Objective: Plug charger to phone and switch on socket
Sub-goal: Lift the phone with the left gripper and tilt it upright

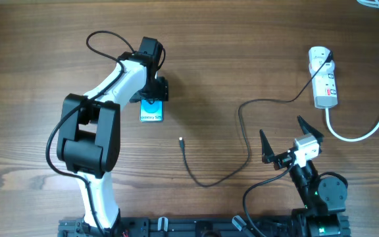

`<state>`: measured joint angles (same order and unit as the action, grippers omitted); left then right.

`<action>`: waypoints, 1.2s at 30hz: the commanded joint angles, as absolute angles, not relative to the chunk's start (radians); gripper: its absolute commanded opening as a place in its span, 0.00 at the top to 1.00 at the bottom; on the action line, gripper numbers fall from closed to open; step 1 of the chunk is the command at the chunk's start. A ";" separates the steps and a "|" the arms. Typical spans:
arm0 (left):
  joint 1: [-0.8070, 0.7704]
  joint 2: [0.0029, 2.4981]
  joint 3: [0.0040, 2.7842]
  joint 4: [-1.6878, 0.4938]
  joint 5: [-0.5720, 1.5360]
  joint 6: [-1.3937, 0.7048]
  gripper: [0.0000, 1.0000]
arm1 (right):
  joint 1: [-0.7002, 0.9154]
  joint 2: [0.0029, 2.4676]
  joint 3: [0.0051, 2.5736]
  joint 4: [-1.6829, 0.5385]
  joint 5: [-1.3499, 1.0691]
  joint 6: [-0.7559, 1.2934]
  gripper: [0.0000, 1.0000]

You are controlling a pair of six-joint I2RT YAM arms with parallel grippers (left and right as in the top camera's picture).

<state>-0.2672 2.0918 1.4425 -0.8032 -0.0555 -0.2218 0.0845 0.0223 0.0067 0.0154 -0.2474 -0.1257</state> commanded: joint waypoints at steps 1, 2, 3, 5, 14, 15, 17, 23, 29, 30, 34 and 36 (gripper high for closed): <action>-0.266 2.099 1.412 -0.808 -0.088 -0.222 0.35 | 0.088 0.018 0.005 0.021 -0.260 -0.131 0.00; -0.266 2.091 1.412 -0.807 -0.088 -0.234 0.36 | 0.088 0.018 0.005 0.021 -0.260 -0.131 0.00; -0.265 2.079 1.412 -0.808 -0.088 -0.249 0.36 | 0.088 0.018 0.005 0.021 -0.260 -0.131 0.00; -0.265 2.055 1.412 -0.808 -0.088 -0.268 0.36 | 0.088 0.018 0.005 0.021 -0.260 -0.131 0.00; -0.174 1.898 1.412 -0.878 0.151 -0.375 0.36 | 0.088 0.018 0.005 0.021 -0.260 -0.131 0.00; -0.159 1.894 1.412 -0.894 0.191 -0.375 0.37 | 0.088 0.018 0.005 0.021 -0.260 -0.131 0.00; -0.116 1.892 1.412 -0.955 0.282 -0.364 0.37 | 0.088 0.018 0.005 0.021 -0.260 -0.131 0.00; -0.069 1.893 1.412 -0.950 0.333 -0.319 0.37 | 0.088 0.018 0.005 0.021 -0.260 -0.131 0.00; -0.070 1.893 1.412 -0.905 0.332 -0.307 0.37 | 0.088 0.018 0.005 0.021 -0.260 -0.131 0.00; -0.070 1.893 1.412 -0.905 0.332 -0.295 0.37 | 0.088 0.018 0.005 0.021 -0.260 -0.131 0.00; -0.070 1.893 1.412 -0.905 0.332 -0.292 0.37 | 0.088 0.018 0.005 0.021 -0.260 -0.131 0.00; -0.070 1.893 1.412 -0.906 0.332 -0.292 0.37 | 0.088 0.018 0.005 0.021 -0.260 -0.131 0.00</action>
